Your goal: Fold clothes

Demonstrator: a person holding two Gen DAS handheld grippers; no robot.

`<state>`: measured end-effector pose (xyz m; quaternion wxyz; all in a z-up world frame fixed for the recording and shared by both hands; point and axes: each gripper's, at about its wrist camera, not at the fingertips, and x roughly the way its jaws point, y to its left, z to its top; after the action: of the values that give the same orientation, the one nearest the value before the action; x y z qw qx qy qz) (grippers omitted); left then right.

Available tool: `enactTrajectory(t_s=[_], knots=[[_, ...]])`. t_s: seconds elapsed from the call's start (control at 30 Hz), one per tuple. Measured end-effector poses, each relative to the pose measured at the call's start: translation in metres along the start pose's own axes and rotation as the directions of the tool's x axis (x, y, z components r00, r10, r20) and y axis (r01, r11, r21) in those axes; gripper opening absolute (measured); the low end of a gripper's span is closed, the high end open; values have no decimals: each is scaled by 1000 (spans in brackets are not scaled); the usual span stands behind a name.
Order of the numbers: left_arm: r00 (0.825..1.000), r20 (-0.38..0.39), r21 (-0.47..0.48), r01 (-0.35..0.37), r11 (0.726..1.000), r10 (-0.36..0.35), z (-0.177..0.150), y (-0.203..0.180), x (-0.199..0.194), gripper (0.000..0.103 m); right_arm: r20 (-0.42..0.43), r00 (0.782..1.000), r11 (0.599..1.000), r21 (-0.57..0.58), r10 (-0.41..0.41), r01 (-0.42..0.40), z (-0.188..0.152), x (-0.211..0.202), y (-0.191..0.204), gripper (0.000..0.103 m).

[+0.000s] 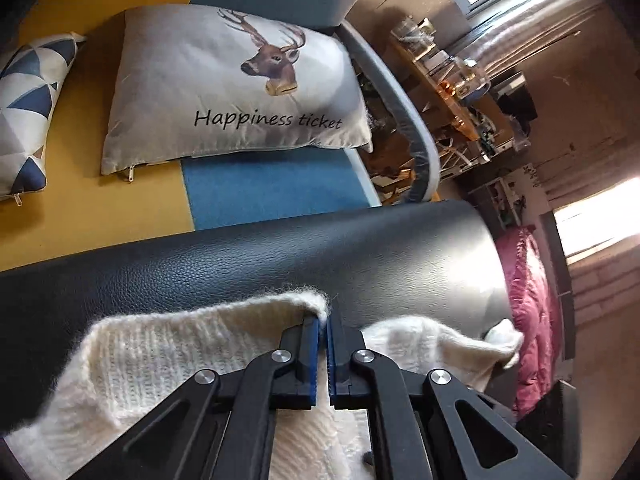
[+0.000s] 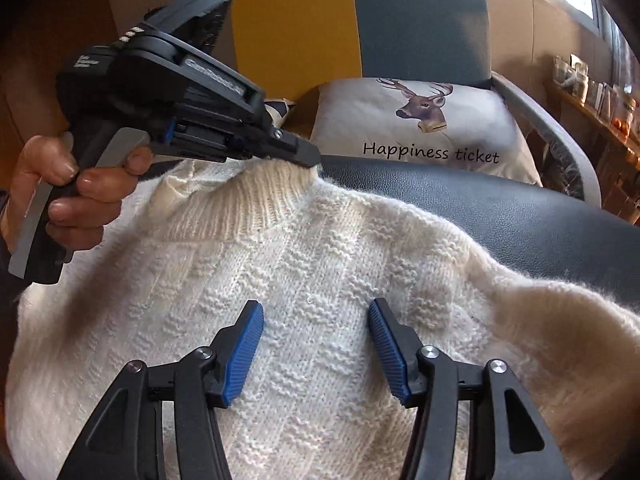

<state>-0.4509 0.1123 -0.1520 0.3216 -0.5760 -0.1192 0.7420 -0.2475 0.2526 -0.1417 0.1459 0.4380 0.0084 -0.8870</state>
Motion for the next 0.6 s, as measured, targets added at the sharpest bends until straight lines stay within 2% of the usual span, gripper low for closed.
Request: enactTrajectory(t_s=[0.07, 0.17, 0.2, 0.27, 0.3, 0.43, 0.6], knots=[[1000, 10, -11, -1, 1000, 1, 1, 2, -2, 5, 2, 1000, 1000, 0, 1, -1, 0, 0, 0, 57], [998, 27, -4, -50, 999, 50, -4, 1, -14, 7, 7, 1000, 1000, 7, 13, -13, 0, 0, -2, 58], [996, 41, 3, -82, 997, 82, -6, 0, -20, 10, 9, 1000, 1000, 9, 18, -18, 0, 0, -2, 59], [995, 67, -18, -72, 997, 73, -14, 4, -37, 28, 10, 1000, 1000, 7, 18, -18, 0, 1, -1, 61], [994, 83, -31, -74, 997, 76, -18, 8, -46, 29, 8, 1000, 1000, 0, 13, -13, 0, 2, 0, 62], [977, 162, -62, -128, 990, 137, -48, 25, -91, 46, -3, 1000, 998, -51, -26, 26, 1, 6, 9, 68], [945, 229, -121, -209, 970, 232, -95, 53, -137, 50, -25, 998, 996, -69, -63, 61, 3, 6, 15, 71]])
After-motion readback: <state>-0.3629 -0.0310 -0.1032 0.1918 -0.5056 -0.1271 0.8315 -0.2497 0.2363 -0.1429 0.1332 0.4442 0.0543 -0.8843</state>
